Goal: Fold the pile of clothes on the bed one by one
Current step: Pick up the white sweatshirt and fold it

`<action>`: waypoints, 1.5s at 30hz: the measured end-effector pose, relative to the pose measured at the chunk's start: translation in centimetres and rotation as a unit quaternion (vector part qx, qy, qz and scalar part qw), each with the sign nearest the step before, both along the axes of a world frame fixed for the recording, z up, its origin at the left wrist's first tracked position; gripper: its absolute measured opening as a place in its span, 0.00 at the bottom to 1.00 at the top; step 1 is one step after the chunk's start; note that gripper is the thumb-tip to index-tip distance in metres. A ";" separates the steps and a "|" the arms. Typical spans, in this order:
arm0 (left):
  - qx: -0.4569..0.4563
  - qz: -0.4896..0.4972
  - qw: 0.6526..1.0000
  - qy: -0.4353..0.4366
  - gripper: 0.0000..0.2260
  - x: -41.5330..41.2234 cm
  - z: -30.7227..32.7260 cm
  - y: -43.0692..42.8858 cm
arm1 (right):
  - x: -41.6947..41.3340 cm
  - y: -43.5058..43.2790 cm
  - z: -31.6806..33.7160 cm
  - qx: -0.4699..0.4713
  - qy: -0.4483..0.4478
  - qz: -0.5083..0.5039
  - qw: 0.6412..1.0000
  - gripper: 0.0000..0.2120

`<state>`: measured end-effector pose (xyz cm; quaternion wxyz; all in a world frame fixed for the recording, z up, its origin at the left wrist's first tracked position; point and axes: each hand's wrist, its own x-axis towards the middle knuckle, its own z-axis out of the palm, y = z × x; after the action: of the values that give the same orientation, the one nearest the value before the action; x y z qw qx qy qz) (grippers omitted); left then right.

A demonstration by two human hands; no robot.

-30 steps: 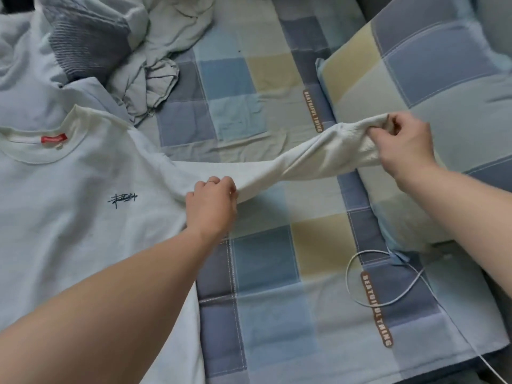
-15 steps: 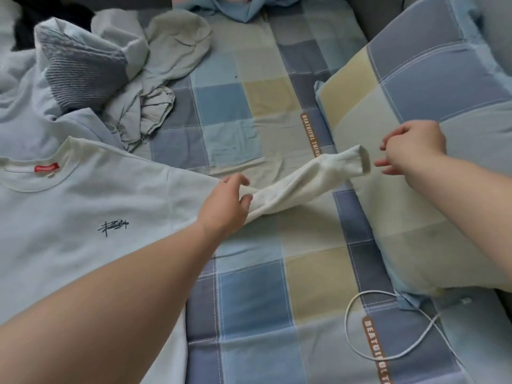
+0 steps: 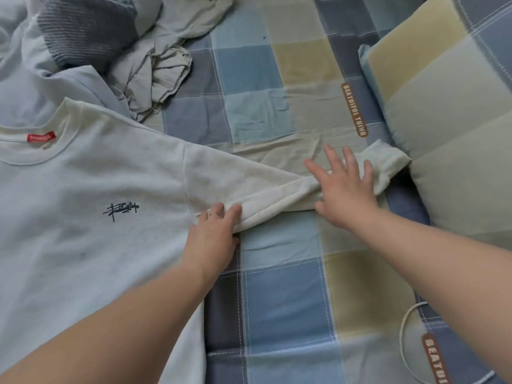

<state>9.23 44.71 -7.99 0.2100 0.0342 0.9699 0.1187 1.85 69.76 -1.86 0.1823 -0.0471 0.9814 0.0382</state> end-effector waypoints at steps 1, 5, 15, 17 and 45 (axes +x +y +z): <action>0.000 -0.002 1.000 0.028 0.25 0.2 -0.5 0.1 | -0.6 -0.2 -0.9 0.022 -0.015 0.015 1.000 0.41; 0.030 0.015 0.994 0.108 0.12 0.3 -1.1 0.0 | -1.6 -0.6 -2.2 0.052 -0.050 0.067 0.995 0.22; -0.012 -0.085 0.994 0.070 0.16 2.5 2.2 1.0 | 2.8 6.2 0.4 0.033 0.141 0.252 0.957 0.19; -0.024 -0.089 0.995 0.025 0.17 2.5 2.8 2.0 | 4.8 8.1 1.1 0.094 0.100 0.233 0.963 0.18; 0.043 -0.266 0.957 -0.109 0.31 7.1 2.2 14.0 | 13.3 10.5 3.0 0.037 0.051 0.003 0.998 0.10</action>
<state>16.32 58.74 -5.79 0.3367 0.2869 0.8909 0.1028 15.20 80.27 1.13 0.1335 -0.0412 0.9872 0.0774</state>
